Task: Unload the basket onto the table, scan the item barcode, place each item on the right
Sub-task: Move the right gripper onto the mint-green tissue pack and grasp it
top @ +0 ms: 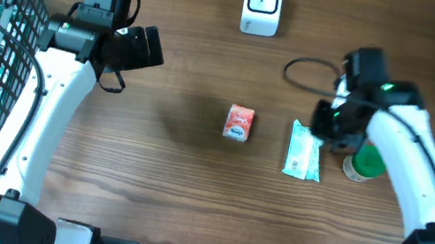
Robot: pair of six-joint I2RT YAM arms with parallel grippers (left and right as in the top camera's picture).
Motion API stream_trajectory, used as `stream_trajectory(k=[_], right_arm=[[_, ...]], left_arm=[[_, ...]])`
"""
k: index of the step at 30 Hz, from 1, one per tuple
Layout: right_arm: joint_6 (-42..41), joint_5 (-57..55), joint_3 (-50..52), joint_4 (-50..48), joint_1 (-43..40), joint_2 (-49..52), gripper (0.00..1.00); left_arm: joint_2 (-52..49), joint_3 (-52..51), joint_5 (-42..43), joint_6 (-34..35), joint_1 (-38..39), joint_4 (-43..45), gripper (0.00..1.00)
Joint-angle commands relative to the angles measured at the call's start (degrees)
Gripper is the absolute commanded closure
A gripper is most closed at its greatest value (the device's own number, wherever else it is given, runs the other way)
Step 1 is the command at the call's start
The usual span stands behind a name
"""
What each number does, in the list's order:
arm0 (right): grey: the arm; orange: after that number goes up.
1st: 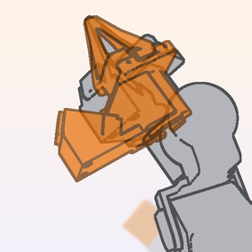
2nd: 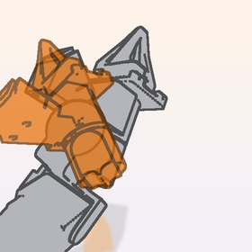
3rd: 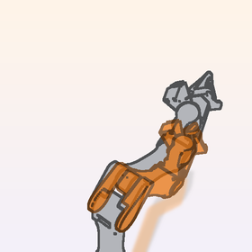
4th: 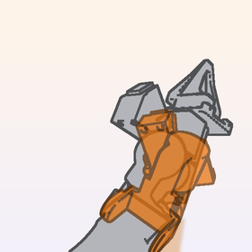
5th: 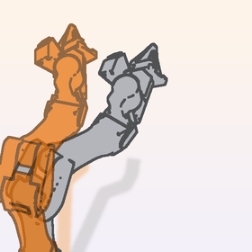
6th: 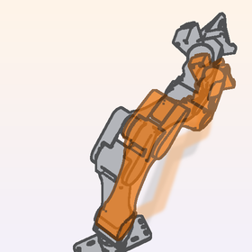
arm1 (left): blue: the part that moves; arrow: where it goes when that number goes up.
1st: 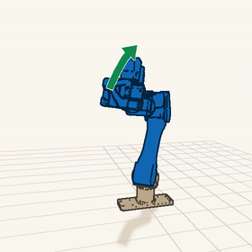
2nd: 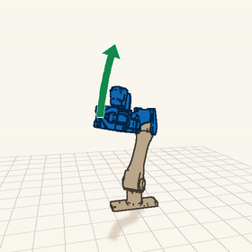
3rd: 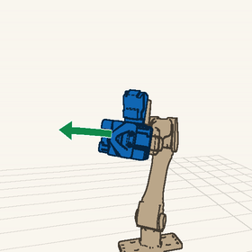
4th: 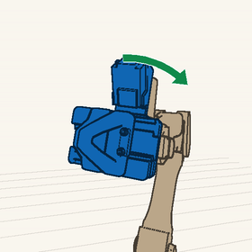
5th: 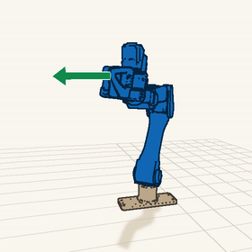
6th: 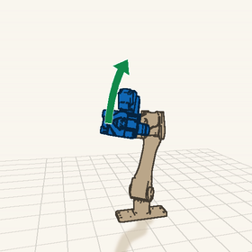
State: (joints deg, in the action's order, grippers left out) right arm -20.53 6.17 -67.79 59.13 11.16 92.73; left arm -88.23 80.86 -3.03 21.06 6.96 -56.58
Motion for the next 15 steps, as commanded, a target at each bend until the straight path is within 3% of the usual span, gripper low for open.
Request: stream_trajectory(k=[1,9,15], right_arm=[[-4.17,-2.32,6.91,-4.28,2.16,0.72,0.87],[-5.55,-2.75,16.7,-17.22,3.1,0.72,0.87],[-3.98,-2.62,19.23,-25.42,3.15,0.9,0.92]], left_arm=[[0.46,0.04,0.63,-0.94,-0.11,0.17,0.0],[0.46,0.04,0.63,-0.94,-0.11,0.17,0.0],[0.46,0.04,0.63,-0.94,-0.11,0.17,0.0]])
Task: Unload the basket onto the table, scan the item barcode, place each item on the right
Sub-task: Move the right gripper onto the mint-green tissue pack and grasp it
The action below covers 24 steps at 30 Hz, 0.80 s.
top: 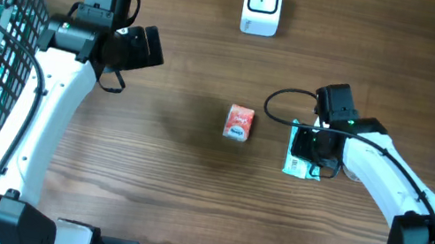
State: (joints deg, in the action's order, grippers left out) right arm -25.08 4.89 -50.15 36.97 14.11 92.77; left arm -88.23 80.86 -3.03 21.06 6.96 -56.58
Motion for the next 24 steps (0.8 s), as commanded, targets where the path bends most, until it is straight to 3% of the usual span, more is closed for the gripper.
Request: stream_trajectory(k=[1,9,12,16,18,24], right_arm=[[1.42,-0.87,1.7,-4.24,0.2,0.85,0.93],[2.47,3.1,1.86,-13.62,0.2,0.9,0.94],[3.1,5.75,-0.2,-12.98,0.17,0.33,0.89],[4.17,6.88,-7.21,-4.0,0.09,-2.12,0.81],[4.11,3.23,-11.78,5.86,0.09,-4.04,0.75],[1.66,-3.5,-11.06,18.73,0.09,-4.31,0.69]], left_arm=[[0.48,0.04,0.63,-0.94,-0.11,0.17,0.0],[0.46,0.04,0.63,-0.94,-0.11,0.17,0.0],[0.46,0.04,0.63,-0.94,-0.11,0.17,0.0],[0.46,0.04,0.63,-0.94,-0.11,0.17,0.0],[0.46,0.04,0.63,-0.94,-0.11,0.17,0.0],[0.46,0.04,0.63,-0.94,-0.11,0.17,0.0]])
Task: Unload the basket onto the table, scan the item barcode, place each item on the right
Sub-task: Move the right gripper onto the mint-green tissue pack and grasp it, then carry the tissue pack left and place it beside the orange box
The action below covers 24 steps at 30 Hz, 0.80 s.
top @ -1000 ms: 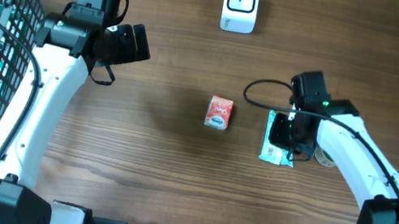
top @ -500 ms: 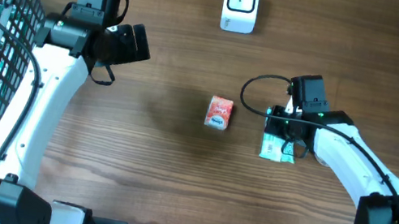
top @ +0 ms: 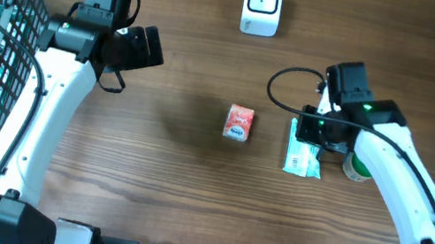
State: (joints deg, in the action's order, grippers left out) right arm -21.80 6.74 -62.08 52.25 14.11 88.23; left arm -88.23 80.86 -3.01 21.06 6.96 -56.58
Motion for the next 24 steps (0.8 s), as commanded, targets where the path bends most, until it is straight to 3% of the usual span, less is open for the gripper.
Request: stream_trajectory(k=[1,8,18,22,24], right_arm=[[-1.79,-5.95,2.27,3.54,0.09,0.7,0.69],[-4.11,-5.88,11.72,-5.03,0.09,2.49,0.69],[-3.67,-4.17,13.27,-17.2,0.2,5.99,0.76],[-3.67,-2.19,13.25,-19.28,0.2,6.47,0.74],[-3.67,0.0,12.41,-19.28,0.2,6.36,0.69]], left_arm=[[0.46,0.04,0.61,-0.94,-0.11,0.17,0.0],[0.46,0.04,0.61,-0.94,-0.11,0.17,0.0],[0.46,0.04,0.61,-0.94,-0.11,0.17,0.0],[0.46,0.04,0.61,-0.94,-0.11,0.17,0.0],[0.46,0.04,0.61,-0.94,-0.11,0.17,0.0]])
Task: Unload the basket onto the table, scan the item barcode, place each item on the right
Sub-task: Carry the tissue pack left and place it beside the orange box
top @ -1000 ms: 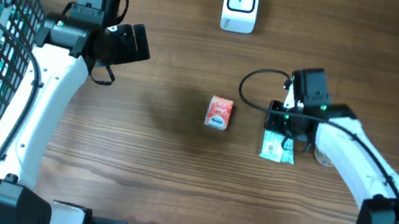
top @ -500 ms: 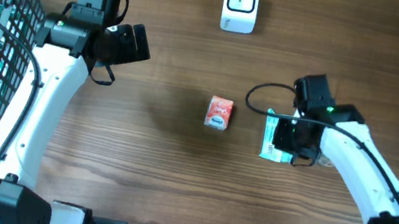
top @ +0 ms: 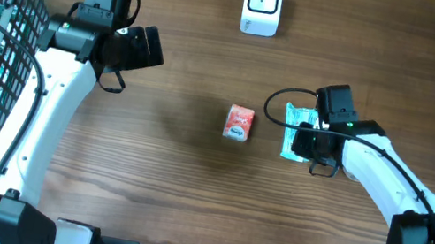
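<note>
The white barcode scanner (top: 262,4) stands at the back middle of the table. A small red carton (top: 239,122) lies at the centre. A teal packet (top: 295,122) lies just right of the carton. My right gripper (top: 302,142) is down on the packet's near half and shut on it. Far from both items, my left gripper (top: 152,46) hangs over the table's left part, holding nothing, its fingers apart.
A grey wire basket (top: 9,31) with red and green packets inside fills the far left. A black cable (top: 280,97) loops from the right wrist behind the packet. The right arm (top: 386,183) reaches in from the near right corner.
The teal packet now sits farther back and a little left of where it lay. My right gripper has come down onto its near half. The green object right of the packet is now covered by the arm.
My right gripper first stood right of the teal packet, beside a green object. Then it was over the packet's near end, then drawn back by its far end. Now it is shut on the packet, which has shifted toward the scanner. The left arm and red carton stayed put.
</note>
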Robot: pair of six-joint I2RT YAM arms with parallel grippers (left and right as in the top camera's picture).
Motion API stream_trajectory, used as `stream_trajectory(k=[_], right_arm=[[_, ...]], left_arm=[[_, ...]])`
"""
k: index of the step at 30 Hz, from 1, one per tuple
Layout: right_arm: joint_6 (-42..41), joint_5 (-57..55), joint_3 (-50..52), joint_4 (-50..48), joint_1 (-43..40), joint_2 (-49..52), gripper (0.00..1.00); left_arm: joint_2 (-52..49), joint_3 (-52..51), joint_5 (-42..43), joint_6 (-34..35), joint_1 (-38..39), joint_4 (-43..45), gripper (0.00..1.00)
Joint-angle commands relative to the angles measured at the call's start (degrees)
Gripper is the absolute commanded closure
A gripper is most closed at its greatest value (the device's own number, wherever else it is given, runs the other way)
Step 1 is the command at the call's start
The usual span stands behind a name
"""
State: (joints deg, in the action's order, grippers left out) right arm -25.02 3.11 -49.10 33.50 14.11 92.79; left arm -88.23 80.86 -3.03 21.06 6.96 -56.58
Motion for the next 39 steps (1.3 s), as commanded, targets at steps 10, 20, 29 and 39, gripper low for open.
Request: stream_trajectory(k=[10,20,29,39], right_arm=[[0.57,13.79,-16.87,9.51,0.44,1.07,0.6],[-4.92,8.39,-14.03,0.61,9.2,4.55,0.61],[-9.11,3.39,-14.03,-4.33,16.61,13.84,0.61],[-6.23,8.28,-17.38,-4.13,15.89,12.83,0.96]], left_arm=[[0.46,0.04,0.63,-0.94,-0.11,0.17,0.0],[0.46,0.04,0.63,-0.94,-0.11,0.17,0.0],[0.46,0.04,0.63,-0.94,-0.11,0.17,0.0],[0.46,0.04,0.63,-0.94,-0.11,0.17,0.0]])
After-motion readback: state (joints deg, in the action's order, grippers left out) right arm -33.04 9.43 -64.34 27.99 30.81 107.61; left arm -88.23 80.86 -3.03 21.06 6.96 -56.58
